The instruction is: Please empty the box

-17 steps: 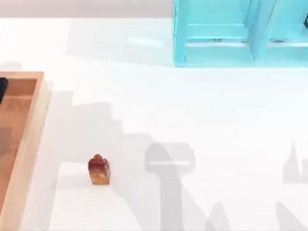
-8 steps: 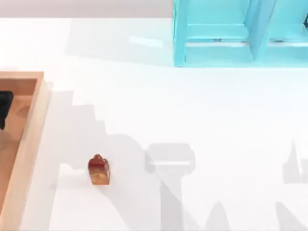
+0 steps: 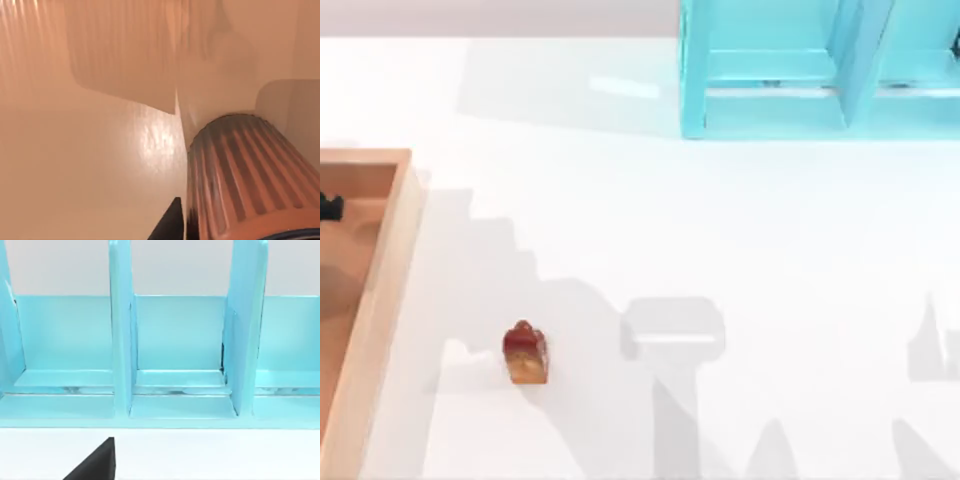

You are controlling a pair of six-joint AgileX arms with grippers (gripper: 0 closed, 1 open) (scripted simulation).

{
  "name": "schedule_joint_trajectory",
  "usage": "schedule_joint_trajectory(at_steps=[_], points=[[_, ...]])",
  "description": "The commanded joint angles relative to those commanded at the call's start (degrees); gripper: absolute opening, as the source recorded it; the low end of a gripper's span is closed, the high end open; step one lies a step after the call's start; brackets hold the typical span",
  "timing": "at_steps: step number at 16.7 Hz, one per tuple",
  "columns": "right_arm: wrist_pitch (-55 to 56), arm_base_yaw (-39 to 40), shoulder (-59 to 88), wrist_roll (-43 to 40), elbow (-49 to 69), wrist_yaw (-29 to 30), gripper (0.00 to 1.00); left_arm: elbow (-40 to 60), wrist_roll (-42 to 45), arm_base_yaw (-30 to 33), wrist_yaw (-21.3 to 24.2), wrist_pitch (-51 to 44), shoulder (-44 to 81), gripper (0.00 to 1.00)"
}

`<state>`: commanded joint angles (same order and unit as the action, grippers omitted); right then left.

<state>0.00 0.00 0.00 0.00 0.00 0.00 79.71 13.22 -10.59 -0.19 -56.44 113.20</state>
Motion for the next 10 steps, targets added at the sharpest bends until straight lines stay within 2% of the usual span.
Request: schedule_joint_trajectory(at_steps=[5, 10], points=[[0.00, 0.00, 0.00, 0.00, 0.00, 0.00, 1.00, 0.00, 0.00, 0.00, 0.00, 0.00, 0.00, 0.02], [0.00, 0.00, 0.00, 0.00, 0.00, 0.00, 1.00, 0.00, 0.00, 0.00, 0.00, 0.00, 0.00, 0.00]])
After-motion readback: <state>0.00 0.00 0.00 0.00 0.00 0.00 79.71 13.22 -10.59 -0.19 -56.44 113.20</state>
